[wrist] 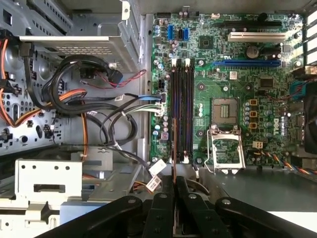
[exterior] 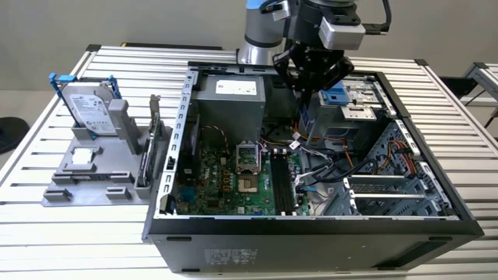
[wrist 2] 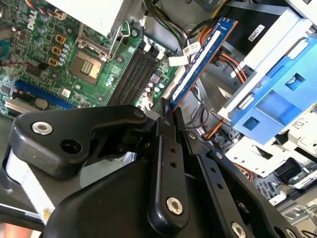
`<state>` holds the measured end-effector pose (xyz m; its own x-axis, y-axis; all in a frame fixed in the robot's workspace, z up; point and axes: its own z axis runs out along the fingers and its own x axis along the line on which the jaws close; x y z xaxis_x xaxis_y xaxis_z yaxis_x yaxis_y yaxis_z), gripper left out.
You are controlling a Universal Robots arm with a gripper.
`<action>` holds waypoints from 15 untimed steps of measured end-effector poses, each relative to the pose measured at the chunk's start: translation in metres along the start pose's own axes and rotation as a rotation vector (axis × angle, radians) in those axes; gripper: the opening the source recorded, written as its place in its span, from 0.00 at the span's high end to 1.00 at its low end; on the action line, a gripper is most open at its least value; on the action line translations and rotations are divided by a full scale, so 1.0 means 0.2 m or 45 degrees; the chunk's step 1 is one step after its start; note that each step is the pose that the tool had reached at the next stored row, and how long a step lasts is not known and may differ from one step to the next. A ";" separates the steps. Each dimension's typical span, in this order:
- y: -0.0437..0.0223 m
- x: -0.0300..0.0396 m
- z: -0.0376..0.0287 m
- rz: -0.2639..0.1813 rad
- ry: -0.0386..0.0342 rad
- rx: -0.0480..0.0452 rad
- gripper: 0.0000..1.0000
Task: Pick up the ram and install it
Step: 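Insert the ram into the slot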
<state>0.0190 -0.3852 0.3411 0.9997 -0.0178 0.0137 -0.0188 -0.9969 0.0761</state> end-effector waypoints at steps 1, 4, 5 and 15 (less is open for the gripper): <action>0.000 0.000 0.003 0.000 0.0000 -0.002 1.00; -0.001 0.001 0.013 0.000 0.0001 -0.011 1.00; -0.001 0.001 0.016 0.000 0.0002 -0.013 1.00; -0.003 0.003 0.045 -0.001 0.0007 -0.040 1.00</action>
<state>0.0197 -0.3852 0.3321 0.9997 -0.0173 0.0142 -0.0188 -0.9940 0.1075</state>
